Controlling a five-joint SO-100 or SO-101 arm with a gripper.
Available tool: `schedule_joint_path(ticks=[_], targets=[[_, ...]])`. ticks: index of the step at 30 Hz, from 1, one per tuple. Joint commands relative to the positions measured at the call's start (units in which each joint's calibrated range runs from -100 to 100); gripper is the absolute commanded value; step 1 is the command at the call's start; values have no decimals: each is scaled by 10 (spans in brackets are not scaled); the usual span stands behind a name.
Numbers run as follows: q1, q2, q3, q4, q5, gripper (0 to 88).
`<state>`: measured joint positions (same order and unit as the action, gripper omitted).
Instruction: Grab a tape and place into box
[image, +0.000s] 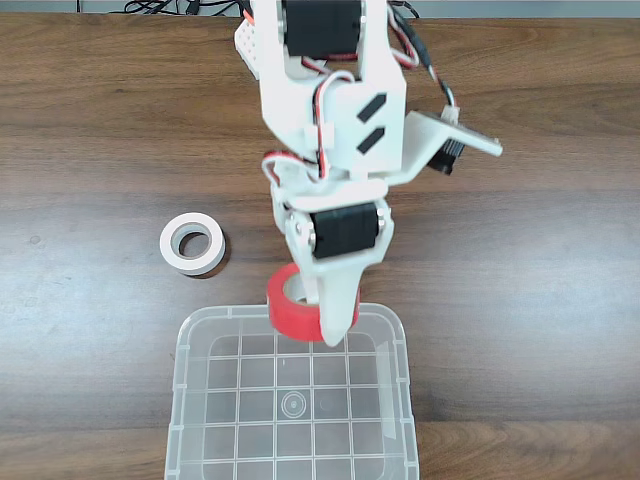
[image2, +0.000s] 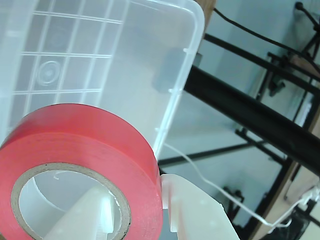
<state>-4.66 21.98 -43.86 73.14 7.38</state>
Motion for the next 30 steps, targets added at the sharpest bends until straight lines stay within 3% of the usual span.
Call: schedule_joint_path(ticks=[1,8,21,27,30], targets=[[13,69,-146,-47,-1,61],[14,135,-162,-98,18,61],[47,165,-161,-97,24,64],[56,170,-159,-61,24,229],[56,170,-159,-33,22,251]])
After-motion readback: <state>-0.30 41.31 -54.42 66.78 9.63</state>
